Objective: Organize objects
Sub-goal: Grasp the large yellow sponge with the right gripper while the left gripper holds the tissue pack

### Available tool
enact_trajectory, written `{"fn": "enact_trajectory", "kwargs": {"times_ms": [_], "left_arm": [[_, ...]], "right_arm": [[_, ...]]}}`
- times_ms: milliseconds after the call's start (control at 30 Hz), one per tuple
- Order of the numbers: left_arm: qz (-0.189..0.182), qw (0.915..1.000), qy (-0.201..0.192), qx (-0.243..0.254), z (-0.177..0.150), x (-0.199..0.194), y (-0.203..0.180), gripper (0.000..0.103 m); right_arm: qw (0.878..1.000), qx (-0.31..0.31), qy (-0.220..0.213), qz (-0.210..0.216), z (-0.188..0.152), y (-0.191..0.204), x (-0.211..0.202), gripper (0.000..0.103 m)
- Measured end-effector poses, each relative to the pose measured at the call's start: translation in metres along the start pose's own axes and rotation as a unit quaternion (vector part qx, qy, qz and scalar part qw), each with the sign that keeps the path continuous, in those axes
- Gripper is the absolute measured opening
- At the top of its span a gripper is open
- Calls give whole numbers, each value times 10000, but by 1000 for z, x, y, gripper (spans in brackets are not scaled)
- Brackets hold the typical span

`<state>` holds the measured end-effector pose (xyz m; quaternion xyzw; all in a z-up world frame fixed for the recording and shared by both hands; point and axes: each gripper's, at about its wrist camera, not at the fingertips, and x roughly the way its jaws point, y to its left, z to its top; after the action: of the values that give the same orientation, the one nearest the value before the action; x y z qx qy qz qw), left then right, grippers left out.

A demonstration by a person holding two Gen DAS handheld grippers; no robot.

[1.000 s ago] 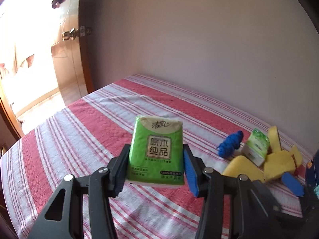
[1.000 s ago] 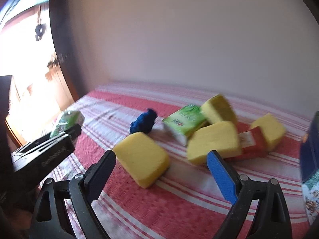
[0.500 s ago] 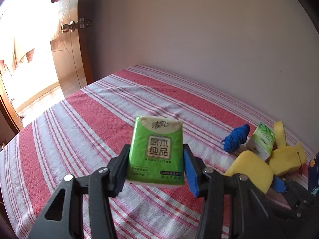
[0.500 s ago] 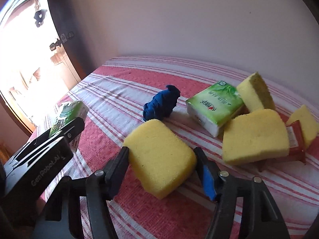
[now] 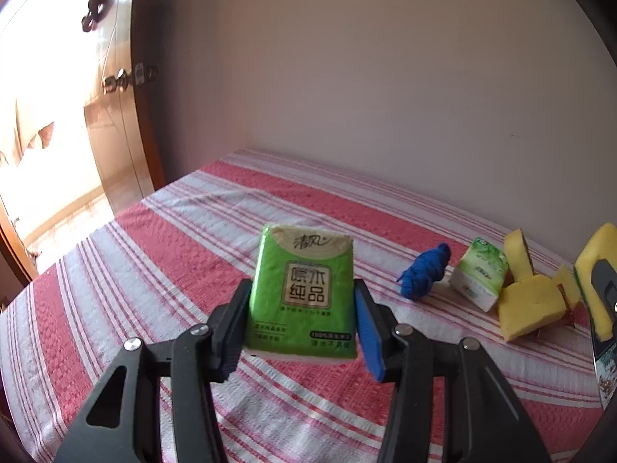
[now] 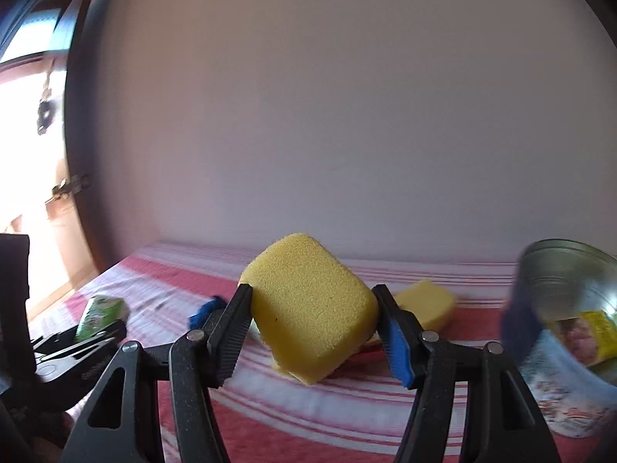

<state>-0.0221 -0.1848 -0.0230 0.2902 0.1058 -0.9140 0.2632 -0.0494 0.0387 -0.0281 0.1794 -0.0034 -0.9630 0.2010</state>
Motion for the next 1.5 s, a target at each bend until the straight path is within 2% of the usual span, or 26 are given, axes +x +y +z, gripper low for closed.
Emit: {"fn": "enact_trajectory", "kwargs": {"times_ms": [267, 533, 1233, 1500], "left_arm": [[-74, 9987, -442, 232, -2, -19, -17, 50], [-105, 9969, -694, 368, -4, -30, -25, 50], [-177, 9945, -935, 447, -12, -48, -42, 50], [-384, 9954, -776, 409, -20, -55, -60, 50]], "right_arm": [[9997, 0, 1, -248, -2, -13, -10, 65], [9993, -93, -77, -368, -2, -17, -18, 65], [9984, -193, -212, -492, 5, -17, -29, 65], [9978, -219, -312, -541, 10, -25, -37, 65]]}}
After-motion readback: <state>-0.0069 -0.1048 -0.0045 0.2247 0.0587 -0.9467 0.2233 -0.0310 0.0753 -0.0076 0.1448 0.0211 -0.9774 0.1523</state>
